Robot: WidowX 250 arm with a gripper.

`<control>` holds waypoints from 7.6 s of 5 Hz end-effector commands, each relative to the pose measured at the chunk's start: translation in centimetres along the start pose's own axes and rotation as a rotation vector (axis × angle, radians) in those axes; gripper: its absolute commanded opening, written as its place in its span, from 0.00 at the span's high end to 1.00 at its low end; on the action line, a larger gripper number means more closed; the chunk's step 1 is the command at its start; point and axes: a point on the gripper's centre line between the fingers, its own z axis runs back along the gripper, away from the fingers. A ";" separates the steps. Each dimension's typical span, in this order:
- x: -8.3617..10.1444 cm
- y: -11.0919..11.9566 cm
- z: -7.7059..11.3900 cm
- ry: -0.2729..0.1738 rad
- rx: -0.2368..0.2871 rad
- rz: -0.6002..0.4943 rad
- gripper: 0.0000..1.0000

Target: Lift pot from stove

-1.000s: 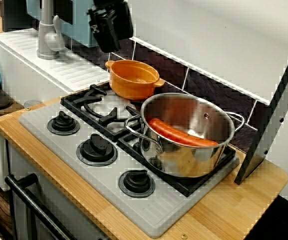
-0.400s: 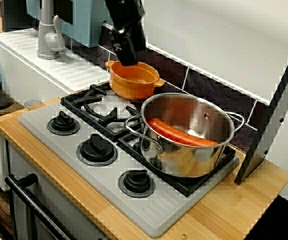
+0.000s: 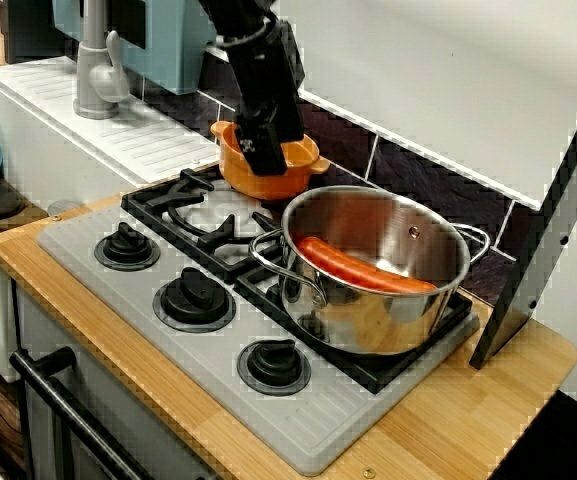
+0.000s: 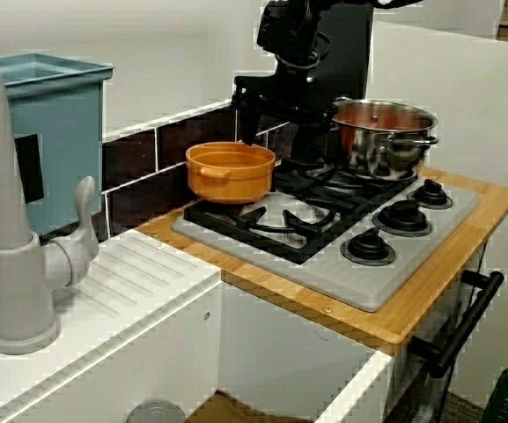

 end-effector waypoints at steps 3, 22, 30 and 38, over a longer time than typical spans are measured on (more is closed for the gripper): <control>-1.2 0.7 1.3 0.048 0.005 -0.113 0.00; 0.4 0.8 9.0 -0.015 -0.108 -0.046 1.00; 6.3 2.5 17.6 -0.092 -0.202 -0.044 1.00; 6.8 2.5 17.6 -0.063 -0.257 -0.055 1.00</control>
